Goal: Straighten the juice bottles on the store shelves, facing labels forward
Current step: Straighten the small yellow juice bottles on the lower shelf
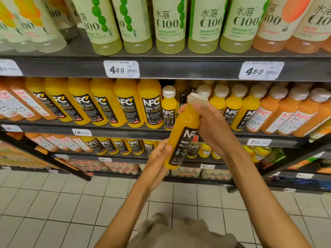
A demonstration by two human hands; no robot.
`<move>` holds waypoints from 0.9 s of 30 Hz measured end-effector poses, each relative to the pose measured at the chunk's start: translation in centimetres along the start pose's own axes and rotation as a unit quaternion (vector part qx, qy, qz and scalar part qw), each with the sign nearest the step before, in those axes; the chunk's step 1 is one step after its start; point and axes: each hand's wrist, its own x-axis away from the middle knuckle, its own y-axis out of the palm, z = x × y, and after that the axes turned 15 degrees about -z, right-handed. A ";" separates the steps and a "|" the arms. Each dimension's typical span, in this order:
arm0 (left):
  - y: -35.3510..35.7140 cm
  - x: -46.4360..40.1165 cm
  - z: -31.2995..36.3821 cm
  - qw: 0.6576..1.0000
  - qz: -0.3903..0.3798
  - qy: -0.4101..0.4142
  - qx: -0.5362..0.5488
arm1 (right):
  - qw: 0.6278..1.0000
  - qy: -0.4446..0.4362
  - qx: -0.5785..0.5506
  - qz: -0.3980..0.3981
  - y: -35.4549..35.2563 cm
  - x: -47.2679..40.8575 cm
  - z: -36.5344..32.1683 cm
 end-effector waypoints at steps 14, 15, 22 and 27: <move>-5.9 -1.0 2.7 0.973 -0.018 -0.085 -0.213 | 0.986 0.013 0.163 0.043 2.9 -4.3 2.6; -6.3 -1.4 2.5 0.965 -0.021 -0.087 -0.246 | 0.976 0.024 0.209 0.055 2.6 -4.3 2.6; -6.1 -5.6 1.2 0.966 0.057 -0.051 -0.248 | 0.928 0.011 0.355 0.114 0.2 -4.8 1.7; -5.2 -8.6 0.7 0.952 0.130 -0.132 -0.243 | 0.860 0.026 0.500 0.099 -1.4 -5.7 1.7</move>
